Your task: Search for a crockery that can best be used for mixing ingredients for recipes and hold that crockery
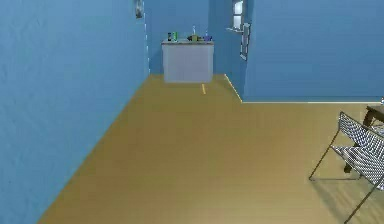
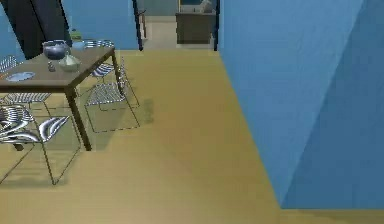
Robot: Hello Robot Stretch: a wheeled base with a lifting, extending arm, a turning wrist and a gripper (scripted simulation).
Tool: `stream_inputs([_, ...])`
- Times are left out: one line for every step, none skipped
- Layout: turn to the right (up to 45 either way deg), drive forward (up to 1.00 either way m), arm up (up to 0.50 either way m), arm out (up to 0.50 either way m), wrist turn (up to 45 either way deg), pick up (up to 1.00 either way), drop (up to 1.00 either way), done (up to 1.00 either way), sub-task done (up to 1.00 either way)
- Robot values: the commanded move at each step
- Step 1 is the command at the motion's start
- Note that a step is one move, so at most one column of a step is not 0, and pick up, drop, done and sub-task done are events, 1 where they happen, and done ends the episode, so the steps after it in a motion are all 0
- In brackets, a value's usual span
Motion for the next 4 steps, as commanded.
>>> stream_inputs([0.0,1.00,0.00,0.00,0.0,0.00,0.00,0.00,0.00])
stream_inputs([0.0,1.00,0.00,0.00,0.0,0.00,0.00,0.00,0.00])
stream_inputs([0.0,1.00,0.00,0.00,0.0,0.00,0.00,0.00,0.00])
stream_inputs([0.0,1.00,0.00,0.00,0.0,0.00,0.00,0.00,0.00])
